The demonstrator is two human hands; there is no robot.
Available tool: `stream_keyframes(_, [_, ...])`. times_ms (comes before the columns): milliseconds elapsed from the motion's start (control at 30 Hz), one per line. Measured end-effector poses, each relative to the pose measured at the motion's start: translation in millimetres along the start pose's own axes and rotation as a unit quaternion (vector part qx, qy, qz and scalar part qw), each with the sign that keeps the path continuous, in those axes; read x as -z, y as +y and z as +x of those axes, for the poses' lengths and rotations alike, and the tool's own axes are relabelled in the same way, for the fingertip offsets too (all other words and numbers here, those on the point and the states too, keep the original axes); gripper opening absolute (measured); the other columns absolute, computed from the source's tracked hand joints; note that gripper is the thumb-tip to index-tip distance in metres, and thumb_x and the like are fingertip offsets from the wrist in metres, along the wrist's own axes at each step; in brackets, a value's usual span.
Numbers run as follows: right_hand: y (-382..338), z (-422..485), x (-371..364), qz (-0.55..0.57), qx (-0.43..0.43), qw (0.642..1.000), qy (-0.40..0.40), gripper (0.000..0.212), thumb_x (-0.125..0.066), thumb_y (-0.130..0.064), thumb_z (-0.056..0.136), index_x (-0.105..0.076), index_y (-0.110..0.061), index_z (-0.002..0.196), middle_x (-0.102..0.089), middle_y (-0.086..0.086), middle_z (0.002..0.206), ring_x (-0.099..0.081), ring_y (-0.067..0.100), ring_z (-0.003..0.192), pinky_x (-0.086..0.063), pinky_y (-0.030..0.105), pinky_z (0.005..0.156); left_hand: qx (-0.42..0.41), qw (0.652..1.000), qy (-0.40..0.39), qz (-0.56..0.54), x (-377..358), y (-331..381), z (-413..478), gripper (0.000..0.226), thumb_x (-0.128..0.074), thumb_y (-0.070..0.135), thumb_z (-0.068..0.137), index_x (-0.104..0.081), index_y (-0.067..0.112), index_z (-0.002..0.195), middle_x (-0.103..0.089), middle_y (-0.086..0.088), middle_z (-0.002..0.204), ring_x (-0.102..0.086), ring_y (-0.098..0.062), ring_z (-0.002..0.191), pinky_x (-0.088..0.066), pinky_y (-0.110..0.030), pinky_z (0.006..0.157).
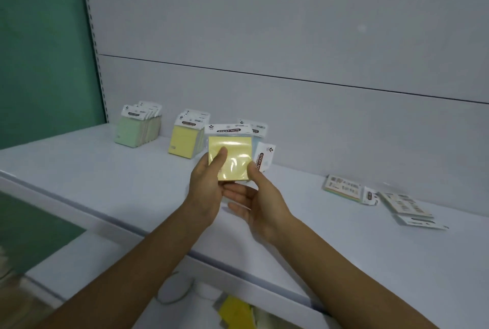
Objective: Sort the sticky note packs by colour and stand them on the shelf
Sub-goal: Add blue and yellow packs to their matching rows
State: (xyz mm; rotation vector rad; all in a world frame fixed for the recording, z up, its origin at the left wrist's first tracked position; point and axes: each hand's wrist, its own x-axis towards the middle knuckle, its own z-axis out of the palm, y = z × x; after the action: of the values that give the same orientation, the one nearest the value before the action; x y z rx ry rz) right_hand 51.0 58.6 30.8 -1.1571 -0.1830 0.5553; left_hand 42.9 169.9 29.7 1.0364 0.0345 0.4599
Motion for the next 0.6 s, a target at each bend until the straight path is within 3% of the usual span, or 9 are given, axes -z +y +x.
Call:
stream_keyframes(100, [-1.9,12.7,-9.9,0.016,0.011,0.999,0.045,0.02,-0.054,-0.038,0.092,-0.061,-0.02,0.099,-0.067,0.005,0.087,-0.065,0.014,0.079,-0.048,0.027,0.065,-0.012,0.999,-0.032,-0.005,13.6,8.7,9.2,0.033,-0.054,0.021,0.092,-0.057,0.01,0.123,-0.067,-0.011,0.111,-0.065,-0.026,0.099,-0.057,-0.033,0.076])
stream_keyframes(300, [-9.7,47.4,-21.6,0.035,0.066,0.992,0.099,0.013,-0.058,-0.026,0.091,-0.061,-0.021,0.102,-0.064,0.002,0.089,-0.062,0.015,0.081,-0.048,0.027,0.069,-0.002,0.997,-0.053,0.059,44.5,23.2,35.3,0.015,-0.058,0.017,0.089,-0.066,0.024,0.1,-0.071,0.007,0.097,-0.066,-0.011,0.092,-0.051,-0.028,0.081])
stream_keyframes(433, [-16.0,67.4,-31.8,0.098,0.084,0.983,0.13,0.016,-0.058,-0.026,0.092,-0.062,-0.015,0.103,-0.065,0.004,0.085,-0.061,0.016,0.072,-0.052,0.027,0.067,0.025,0.996,-0.073,0.047,68.1,29.6,58.8,0.016,-0.058,0.013,0.089,-0.066,0.02,0.101,-0.071,0.004,0.099,-0.066,-0.013,0.093,-0.056,-0.026,0.078])
stream_keyframes(600, [0.0,88.0,-47.7,0.078,0.072,0.987,0.118,0.029,-0.062,-0.023,0.088,-0.057,-0.013,0.115,-0.063,0.007,0.087,-0.062,0.018,0.074,-0.053,0.027,0.06,0.048,0.992,-0.101,0.054,78.0,28.7,80.9,0.017,-0.056,0.015,0.091,-0.063,0.018,0.106,-0.069,0.001,0.101,-0.065,-0.014,0.093,-0.055,-0.03,0.081])
